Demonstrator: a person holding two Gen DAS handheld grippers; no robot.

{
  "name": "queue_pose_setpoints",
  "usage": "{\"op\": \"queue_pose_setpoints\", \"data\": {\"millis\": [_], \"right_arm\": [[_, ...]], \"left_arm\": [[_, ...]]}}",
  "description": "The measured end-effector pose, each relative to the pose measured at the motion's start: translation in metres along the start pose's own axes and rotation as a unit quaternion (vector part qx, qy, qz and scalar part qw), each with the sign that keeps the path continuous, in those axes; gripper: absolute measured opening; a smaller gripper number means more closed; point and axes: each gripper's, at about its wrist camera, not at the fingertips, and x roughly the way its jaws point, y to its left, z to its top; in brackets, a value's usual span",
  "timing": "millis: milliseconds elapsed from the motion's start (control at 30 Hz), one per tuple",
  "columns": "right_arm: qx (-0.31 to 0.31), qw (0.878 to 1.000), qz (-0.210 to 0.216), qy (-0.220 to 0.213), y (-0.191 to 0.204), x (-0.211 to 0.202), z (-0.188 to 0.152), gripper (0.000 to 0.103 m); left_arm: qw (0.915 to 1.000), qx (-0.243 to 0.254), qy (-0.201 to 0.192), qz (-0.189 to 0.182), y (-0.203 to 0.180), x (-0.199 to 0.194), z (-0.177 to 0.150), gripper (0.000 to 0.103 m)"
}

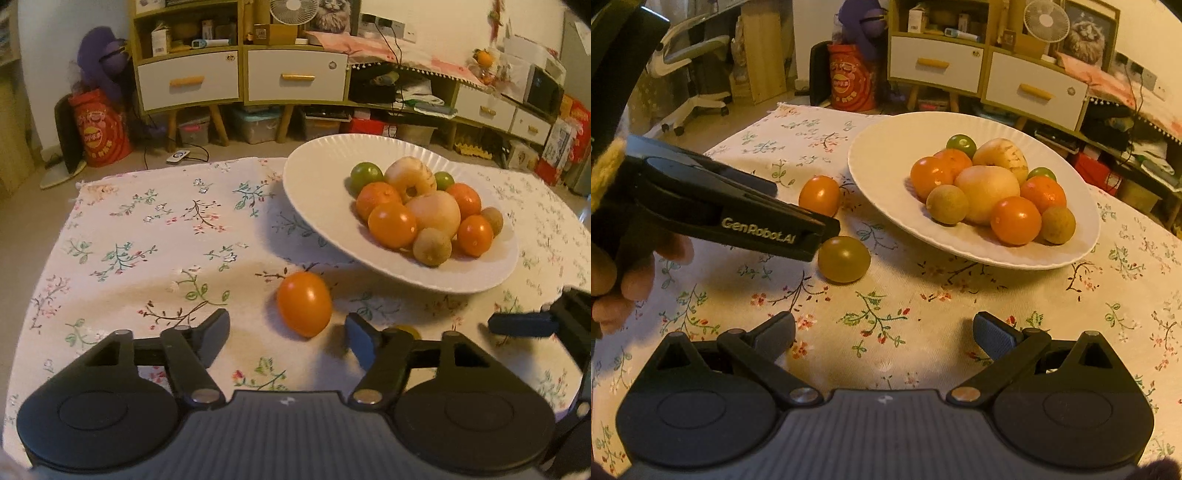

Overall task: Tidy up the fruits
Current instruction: 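Grasp the orange tomato with the left tool while the right tool grasps the dark tomato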

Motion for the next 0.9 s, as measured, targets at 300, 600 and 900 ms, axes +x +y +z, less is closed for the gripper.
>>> {"op": "queue_pose_setpoints", "data": {"millis": [300, 600, 900], "right_arm": [[0.001, 1.000, 0.002, -0.006, 0.0010, 0.0033, 0.0016, 0.103], [0.008, 1.000, 0.003, -0.014, 0.0018, 0.0042, 0.0019, 0.101], [0.006, 1.000, 0.010, -0.029, 0.0043, 0.0069, 0.0071, 0.086]], "left_arm": [[0.9996, -0.028, -0.001, -0.005, 0.0029, 0.0028, 0.0059, 0.036], [0.9996, -0.023, 0.004, -0.014, -0.0008, 0.0041, 0.0090, 0.016], [0.9995, -0.025, 0.014, -0.009, 0.0037, 0.0021, 0.0106, 0.016]]}}
